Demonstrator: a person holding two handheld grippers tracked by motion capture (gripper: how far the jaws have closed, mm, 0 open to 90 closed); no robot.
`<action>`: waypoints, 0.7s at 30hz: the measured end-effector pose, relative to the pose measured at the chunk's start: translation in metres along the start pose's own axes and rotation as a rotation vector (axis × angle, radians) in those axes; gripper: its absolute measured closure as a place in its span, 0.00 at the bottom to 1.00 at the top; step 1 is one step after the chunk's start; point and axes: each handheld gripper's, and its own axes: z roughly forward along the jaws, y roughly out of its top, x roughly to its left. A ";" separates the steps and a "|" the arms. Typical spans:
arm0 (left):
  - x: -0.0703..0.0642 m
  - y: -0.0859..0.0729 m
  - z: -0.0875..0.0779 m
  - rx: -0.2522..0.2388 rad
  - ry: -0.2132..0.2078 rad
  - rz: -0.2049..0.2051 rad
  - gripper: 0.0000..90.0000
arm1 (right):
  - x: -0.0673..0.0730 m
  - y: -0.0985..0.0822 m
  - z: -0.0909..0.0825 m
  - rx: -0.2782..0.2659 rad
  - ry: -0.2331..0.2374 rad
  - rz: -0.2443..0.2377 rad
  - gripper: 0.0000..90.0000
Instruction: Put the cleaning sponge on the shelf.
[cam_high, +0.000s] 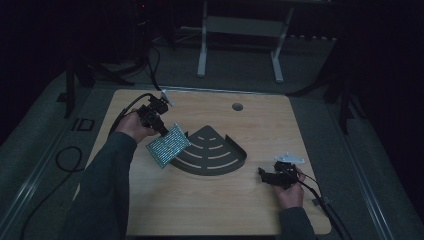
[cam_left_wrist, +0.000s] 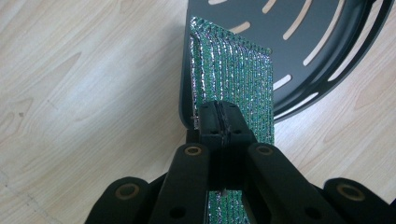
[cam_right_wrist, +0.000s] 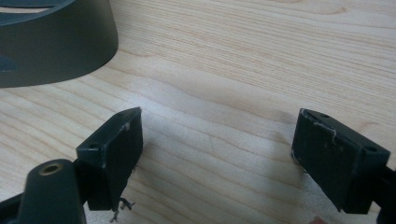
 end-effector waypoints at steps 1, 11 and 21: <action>-0.001 0.001 0.000 -0.002 0.003 0.001 1.00 | 0.000 0.000 0.000 0.000 0.000 0.000 0.18; -0.005 0.011 0.009 -0.007 0.003 0.007 1.00 | 0.000 0.000 0.000 0.000 0.001 -0.001 0.18; -0.003 0.017 0.017 0.004 0.006 0.001 1.00 | 0.000 0.000 0.000 0.000 0.002 0.000 0.18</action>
